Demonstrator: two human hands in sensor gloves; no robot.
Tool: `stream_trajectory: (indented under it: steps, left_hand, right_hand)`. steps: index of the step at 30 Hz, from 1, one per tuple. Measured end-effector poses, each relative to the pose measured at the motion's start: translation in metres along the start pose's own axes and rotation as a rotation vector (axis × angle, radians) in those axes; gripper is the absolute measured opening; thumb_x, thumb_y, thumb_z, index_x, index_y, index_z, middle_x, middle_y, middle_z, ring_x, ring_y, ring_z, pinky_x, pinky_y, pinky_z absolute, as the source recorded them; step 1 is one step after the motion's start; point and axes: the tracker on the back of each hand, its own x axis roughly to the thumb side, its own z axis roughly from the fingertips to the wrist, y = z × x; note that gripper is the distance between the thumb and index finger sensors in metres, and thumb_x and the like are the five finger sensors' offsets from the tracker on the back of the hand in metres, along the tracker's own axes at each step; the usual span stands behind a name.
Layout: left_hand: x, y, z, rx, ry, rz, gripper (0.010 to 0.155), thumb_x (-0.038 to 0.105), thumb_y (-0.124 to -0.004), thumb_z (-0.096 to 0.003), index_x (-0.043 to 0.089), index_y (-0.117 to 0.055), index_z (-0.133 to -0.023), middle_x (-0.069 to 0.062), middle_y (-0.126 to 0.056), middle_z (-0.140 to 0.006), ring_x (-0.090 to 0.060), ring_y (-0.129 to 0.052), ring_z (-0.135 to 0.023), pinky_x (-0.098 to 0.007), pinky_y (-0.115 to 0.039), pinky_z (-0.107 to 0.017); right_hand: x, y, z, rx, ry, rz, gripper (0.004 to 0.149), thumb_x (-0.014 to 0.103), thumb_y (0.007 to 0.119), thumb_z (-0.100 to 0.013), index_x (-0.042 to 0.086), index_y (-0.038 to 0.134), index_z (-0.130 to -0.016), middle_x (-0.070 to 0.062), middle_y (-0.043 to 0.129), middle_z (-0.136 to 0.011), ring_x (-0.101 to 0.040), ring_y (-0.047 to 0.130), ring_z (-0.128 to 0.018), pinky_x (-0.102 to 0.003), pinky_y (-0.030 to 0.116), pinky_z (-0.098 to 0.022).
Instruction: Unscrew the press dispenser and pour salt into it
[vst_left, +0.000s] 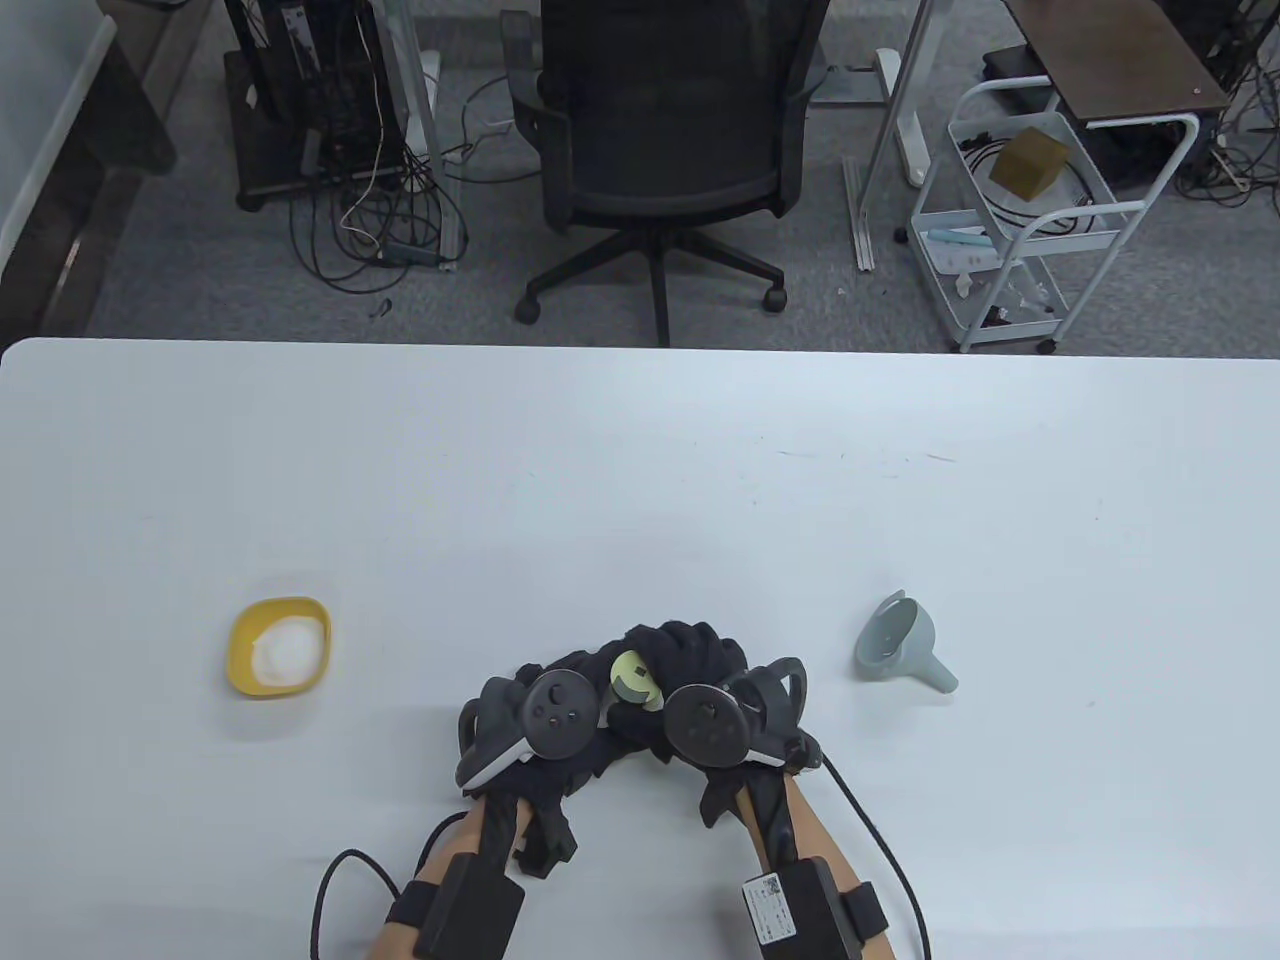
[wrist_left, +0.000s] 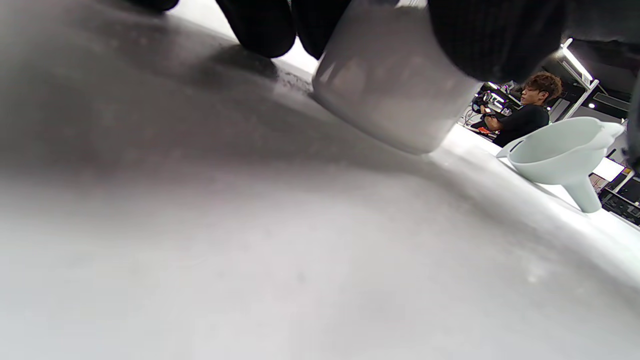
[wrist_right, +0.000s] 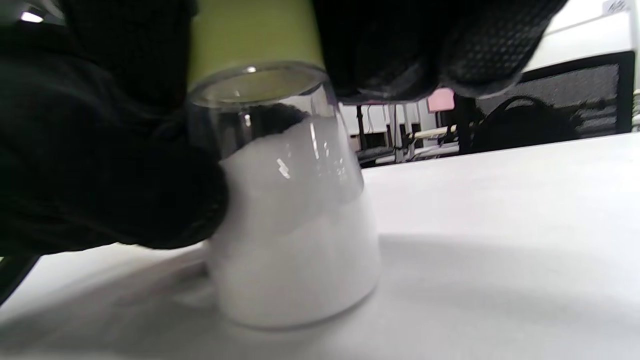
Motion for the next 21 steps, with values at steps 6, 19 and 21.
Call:
stream_trajectory:
  steps: [6,19,21]
  left_hand:
    - [0.000,0.000,0.000,-0.013,0.007,0.000,0.097,0.063,-0.078,-0.0459,0.023,-0.032,-0.121,-0.004,-0.063,-0.121,-0.037,-0.064,-0.112,-0.075,-0.048,-0.075]
    - [-0.001,0.000,0.001,-0.025,0.017,-0.002,0.097,0.064,-0.077,-0.0466,0.023,-0.030,-0.121,-0.004,-0.061,-0.121,-0.035,-0.062,-0.113,-0.074,-0.047,-0.075]
    - [-0.001,0.000,0.001,-0.025,0.016,-0.002,0.097,0.064,-0.077,-0.0467,0.023,-0.030,-0.121,-0.004,-0.060,-0.122,-0.035,-0.062,-0.113,-0.074,-0.047,-0.075]
  right_hand:
    - [0.005,-0.007,0.005,0.046,-0.001,0.025,0.088,0.043,0.080,-0.054,-0.010,0.045,-0.114,-0.030,0.068,-0.105,-0.046,0.079,-0.088,-0.075,0.065,-0.062]
    - [0.008,-0.009,0.005,-0.011,0.149,0.059,0.102,0.065,0.075,-0.045,-0.008,0.047,-0.111,-0.031,0.068,-0.099,-0.044,0.078,-0.078,-0.064,0.071,-0.059]
    - [0.010,-0.006,0.005,-0.066,0.164,0.051,0.098,0.065,0.074,-0.045,-0.006,0.052,-0.108,-0.028,0.072,-0.094,-0.040,0.081,-0.073,-0.060,0.073,-0.057]
